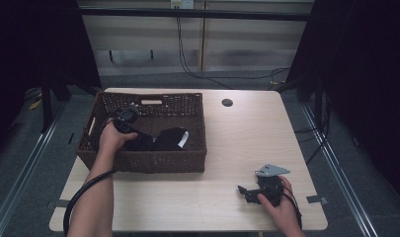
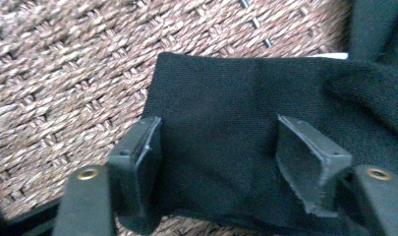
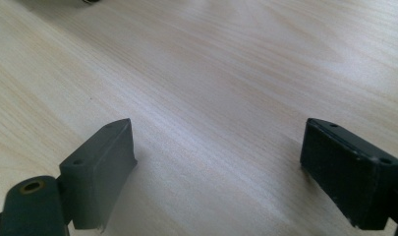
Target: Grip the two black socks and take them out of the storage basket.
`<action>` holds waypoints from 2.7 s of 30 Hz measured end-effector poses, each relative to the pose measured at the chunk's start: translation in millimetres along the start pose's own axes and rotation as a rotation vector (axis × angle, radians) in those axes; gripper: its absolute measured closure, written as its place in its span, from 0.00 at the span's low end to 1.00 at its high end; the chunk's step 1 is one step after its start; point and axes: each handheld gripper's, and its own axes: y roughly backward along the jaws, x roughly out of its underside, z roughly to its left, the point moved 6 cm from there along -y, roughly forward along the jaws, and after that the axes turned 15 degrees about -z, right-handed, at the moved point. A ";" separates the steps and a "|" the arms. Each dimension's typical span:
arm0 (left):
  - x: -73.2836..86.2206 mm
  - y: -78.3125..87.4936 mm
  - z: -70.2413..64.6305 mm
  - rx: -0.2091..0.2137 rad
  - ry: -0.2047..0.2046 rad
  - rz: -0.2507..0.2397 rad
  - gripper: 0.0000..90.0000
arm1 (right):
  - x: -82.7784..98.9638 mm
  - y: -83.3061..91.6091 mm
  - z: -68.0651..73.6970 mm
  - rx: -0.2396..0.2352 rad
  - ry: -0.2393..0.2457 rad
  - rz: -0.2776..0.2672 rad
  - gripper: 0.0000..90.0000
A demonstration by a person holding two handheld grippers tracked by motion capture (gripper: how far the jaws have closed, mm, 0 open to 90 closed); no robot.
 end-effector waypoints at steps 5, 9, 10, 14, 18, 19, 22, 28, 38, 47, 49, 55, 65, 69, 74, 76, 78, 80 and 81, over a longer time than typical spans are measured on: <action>-1.3 2.8 -5.0 0.042 -0.037 0.044 0.83 | 0.0 0.0 -0.1 0.000 0.001 0.000 0.14; -3.9 10.2 -9.4 0.063 0.010 0.058 0.96 | 0.0 0.0 0.0 -0.002 0.003 -0.001 0.14; -3.9 10.2 -9.4 0.063 0.010 0.058 0.96 | 0.0 0.0 0.0 -0.002 0.002 0.000 0.14; -21.8 42.9 -12.7 0.074 0.007 0.041 0.97 | -0.1 -0.1 0.0 -0.001 0.001 -0.003 0.14; -35.1 67.7 -17.9 0.090 -0.011 0.026 0.97 | -0.3 -0.2 0.0 -0.001 0.000 -0.003 0.14; -36.8 71.3 -18.9 0.098 -0.012 0.024 0.97 | -0.3 -0.2 0.0 -0.001 0.000 -0.003 0.14; -42.6 83.8 -22.0 0.113 -0.014 0.012 0.97 | -0.3 -0.2 -0.1 -0.002 0.002 -0.004 0.14; -53.7 108.9 -27.6 0.105 -0.034 0.014 0.97 | -0.3 -0.2 0.0 -0.001 0.001 -0.003 0.14; -68.0 148.3 -34.6 0.107 -0.082 0.021 0.97 | -0.3 -0.1 -0.1 -0.002 0.002 -0.002 0.14; -81.0 187.2 -44.7 0.112 -0.113 0.002 0.97 | -0.3 0.0 -0.1 -0.001 0.002 -0.002 0.14; -83.6 196.3 -47.2 0.117 -0.123 -0.001 0.97 | -0.3 0.0 0.0 -0.001 0.001 -0.001 0.14; -88.2 222.3 -60.3 0.140 -0.149 -0.018 0.97 | -0.2 0.2 0.1 0.000 -0.001 0.001 0.14; -84.7 262.7 -95.5 0.183 -0.237 -0.050 0.96 | -0.3 0.0 -0.1 -0.001 0.003 -0.002 0.14; -74.4 271.8 -111.7 0.209 -0.277 -0.065 0.96 | -0.3 0.0 -0.1 -0.001 0.003 -0.002 0.14; -58.8 273.8 -131.7 0.235 -0.327 -0.059 0.96 | -0.2 0.0 0.0 -0.001 0.002 -0.001 0.14; -52.1 271.6 -140.1 0.249 -0.340 -0.063 0.96 | -0.2 0.0 0.2 -0.001 -0.001 0.000 0.14; -44.9 268.2 -147.7 0.265 -0.363 -0.049 0.96 | -0.3 0.0 0.0 0.000 0.002 -0.001 0.14; -38.5 263.2 -154.3 0.280 -0.373 -0.041 0.96 | -0.2 -0.1 0.1 -0.001 0.001 -0.001 0.14; -36.2 261.0 -156.2 0.281 -0.384 -0.033 0.96 | -0.2 -0.1 0.1 -0.001 0.001 -0.001 0.14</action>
